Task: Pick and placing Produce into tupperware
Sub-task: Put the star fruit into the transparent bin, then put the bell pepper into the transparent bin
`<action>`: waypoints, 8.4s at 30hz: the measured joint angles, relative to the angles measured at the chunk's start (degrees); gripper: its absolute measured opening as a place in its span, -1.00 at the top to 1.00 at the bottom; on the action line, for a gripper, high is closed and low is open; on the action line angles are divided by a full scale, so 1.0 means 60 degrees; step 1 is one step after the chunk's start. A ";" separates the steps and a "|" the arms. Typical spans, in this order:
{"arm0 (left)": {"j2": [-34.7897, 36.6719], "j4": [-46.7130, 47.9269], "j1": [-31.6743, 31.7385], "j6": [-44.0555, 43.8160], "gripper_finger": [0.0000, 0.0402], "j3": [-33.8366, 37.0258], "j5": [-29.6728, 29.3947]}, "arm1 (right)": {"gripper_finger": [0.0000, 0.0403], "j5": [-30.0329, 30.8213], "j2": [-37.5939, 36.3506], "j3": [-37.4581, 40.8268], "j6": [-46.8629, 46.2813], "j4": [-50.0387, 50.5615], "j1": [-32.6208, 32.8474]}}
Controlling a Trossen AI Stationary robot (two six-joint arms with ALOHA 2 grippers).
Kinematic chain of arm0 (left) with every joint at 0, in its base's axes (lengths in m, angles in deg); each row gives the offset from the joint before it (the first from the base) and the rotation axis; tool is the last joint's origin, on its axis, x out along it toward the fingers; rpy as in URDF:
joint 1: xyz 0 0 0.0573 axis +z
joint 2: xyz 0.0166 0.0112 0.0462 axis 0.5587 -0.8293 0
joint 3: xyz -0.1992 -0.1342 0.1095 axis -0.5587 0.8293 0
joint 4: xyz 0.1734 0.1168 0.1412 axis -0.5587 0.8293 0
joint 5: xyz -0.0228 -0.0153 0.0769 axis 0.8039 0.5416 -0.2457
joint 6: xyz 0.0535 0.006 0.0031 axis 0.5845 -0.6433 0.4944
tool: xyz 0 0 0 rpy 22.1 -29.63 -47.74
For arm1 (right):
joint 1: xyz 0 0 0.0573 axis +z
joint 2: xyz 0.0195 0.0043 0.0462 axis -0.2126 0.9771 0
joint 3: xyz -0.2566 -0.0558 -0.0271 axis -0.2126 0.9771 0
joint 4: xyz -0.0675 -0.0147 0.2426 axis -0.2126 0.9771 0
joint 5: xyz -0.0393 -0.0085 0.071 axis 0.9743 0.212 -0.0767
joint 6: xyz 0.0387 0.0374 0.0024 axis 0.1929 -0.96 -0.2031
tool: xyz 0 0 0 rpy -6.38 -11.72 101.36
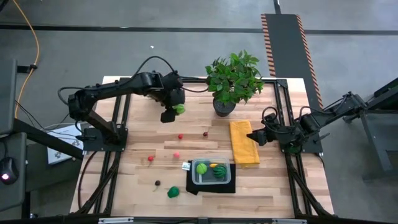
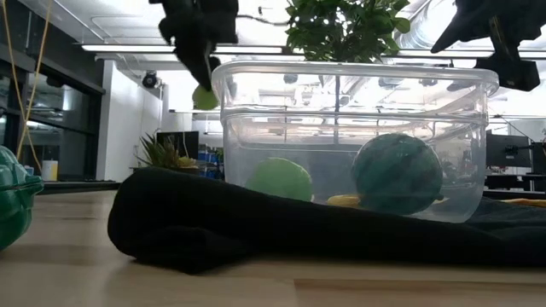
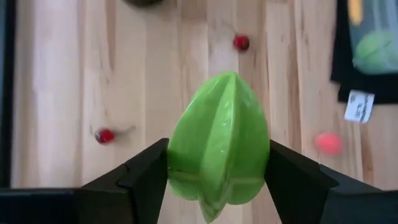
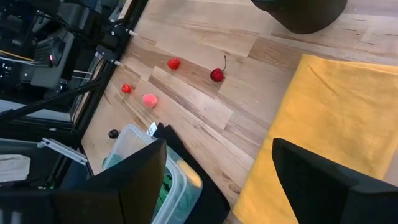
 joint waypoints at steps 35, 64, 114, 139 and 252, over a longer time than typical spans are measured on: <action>-0.0004 0.0178 -0.2705 -0.1240 -0.05 -0.0768 -0.0212 | -0.40 -0.0007 -0.0004 0.0000 0.0385 -0.0022 0.0000; -0.0004 -0.2745 -0.4492 -0.3562 -0.07 -0.0761 -0.0536 | -0.40 -0.0015 -0.0007 0.0000 0.0633 -0.0025 0.0000; -0.2493 -0.4163 -0.5225 -0.3822 -0.10 -0.0769 0.0481 | -0.40 0.0078 0.0131 -0.0007 0.0884 -0.0159 -0.0002; -0.3632 -0.4579 -0.5618 -0.3978 -0.10 -0.0746 0.0874 | -0.40 0.0188 0.0131 -0.0004 0.0928 -0.0087 -0.0001; -0.4207 -0.4070 -0.5585 -0.3672 0.71 -0.0906 0.0715 | -0.40 0.0386 0.0127 -0.0003 0.1066 -0.0011 0.0000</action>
